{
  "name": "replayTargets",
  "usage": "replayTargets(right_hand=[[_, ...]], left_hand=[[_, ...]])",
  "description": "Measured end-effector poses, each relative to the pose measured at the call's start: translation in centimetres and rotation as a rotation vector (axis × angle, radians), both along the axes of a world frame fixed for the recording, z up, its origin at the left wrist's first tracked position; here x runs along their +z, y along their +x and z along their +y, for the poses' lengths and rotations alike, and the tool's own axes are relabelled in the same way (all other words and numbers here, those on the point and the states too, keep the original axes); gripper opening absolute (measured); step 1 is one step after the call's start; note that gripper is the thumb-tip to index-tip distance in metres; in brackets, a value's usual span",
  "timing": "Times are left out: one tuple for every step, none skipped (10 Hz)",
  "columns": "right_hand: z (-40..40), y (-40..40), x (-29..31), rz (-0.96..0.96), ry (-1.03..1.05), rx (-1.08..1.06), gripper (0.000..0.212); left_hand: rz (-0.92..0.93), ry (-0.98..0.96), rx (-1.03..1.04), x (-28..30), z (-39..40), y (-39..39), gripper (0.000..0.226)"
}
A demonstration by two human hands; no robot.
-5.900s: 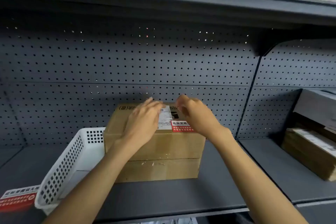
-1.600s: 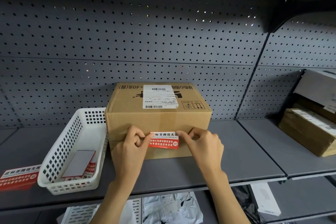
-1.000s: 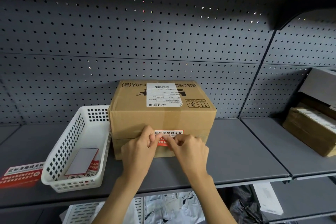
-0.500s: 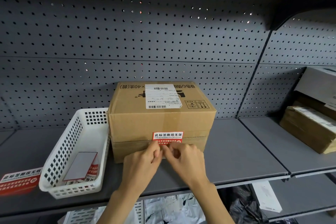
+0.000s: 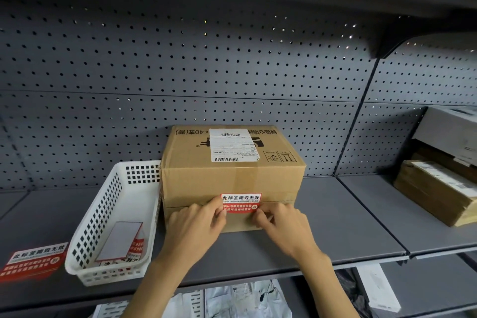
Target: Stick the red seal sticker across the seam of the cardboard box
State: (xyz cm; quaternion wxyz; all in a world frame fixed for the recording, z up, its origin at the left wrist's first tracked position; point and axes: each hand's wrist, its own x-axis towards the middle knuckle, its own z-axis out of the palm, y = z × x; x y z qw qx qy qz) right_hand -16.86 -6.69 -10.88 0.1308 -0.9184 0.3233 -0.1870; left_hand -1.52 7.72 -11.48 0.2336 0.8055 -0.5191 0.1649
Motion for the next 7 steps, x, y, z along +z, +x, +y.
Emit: replayTargets(right_hand=[[0.2, -0.2, 0.4, 0.023, -0.034, -0.002, 0.037], [0.8, 0.4, 1.6, -0.004, -0.015, 0.060, 0.036], [1.2, 1.0, 2.6, -0.035, 0.002, 0.096, 0.024], [0.7, 0.4, 2.7, -0.049, 0.035, 0.032, 0.024], [0.2, -0.3, 2.5, -0.081, 0.084, -0.026, 0.028], [1.2, -0.3, 2.3, -0.032, 0.053, -0.018, 0.027], [2.0, -0.1, 3.1, 0.104, 0.104, 0.098, 0.023]], left_hand=[[-0.029, 0.032, 0.027, 0.3, 0.2, -0.4, 0.020], [-0.021, 0.044, -0.012, 0.6, -0.4, -1.2, 0.020], [0.011, 0.031, -0.020, 1.2, -1.0, -1.6, 0.016], [0.069, 0.009, 0.038, 1.5, -0.5, -0.7, 0.020], [0.065, -0.006, 0.041, 1.5, 0.1, 0.0, 0.019], [0.098, 0.044, 0.026, 1.6, 0.4, -0.6, 0.018], [0.151, 0.128, -0.066, 1.7, 0.2, -1.2, 0.016]])
